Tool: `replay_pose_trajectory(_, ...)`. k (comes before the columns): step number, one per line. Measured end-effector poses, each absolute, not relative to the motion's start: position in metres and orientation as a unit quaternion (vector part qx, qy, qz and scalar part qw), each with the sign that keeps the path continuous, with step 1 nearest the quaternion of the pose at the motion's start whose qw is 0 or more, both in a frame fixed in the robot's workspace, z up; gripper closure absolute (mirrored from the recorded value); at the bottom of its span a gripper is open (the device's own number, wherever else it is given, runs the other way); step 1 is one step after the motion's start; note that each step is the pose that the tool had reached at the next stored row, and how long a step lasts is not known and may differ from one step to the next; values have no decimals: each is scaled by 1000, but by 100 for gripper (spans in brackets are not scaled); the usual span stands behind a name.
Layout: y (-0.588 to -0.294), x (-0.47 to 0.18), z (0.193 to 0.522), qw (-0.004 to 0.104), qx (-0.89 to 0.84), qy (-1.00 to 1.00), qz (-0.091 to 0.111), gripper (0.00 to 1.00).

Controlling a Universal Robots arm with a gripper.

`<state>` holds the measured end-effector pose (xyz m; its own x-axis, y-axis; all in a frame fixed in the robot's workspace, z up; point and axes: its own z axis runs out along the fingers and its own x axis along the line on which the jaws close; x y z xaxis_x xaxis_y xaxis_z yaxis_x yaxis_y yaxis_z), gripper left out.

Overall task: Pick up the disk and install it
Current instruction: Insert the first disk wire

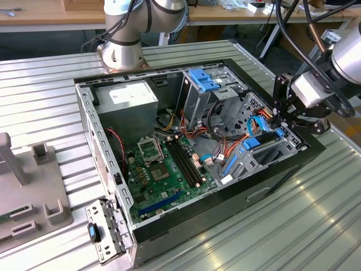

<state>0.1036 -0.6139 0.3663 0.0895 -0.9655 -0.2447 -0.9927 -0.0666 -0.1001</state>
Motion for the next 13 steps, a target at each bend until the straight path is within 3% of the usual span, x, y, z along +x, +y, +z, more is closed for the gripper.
replay_pose_trajectory(13,-614,104,352,119,-724,678,54,84)
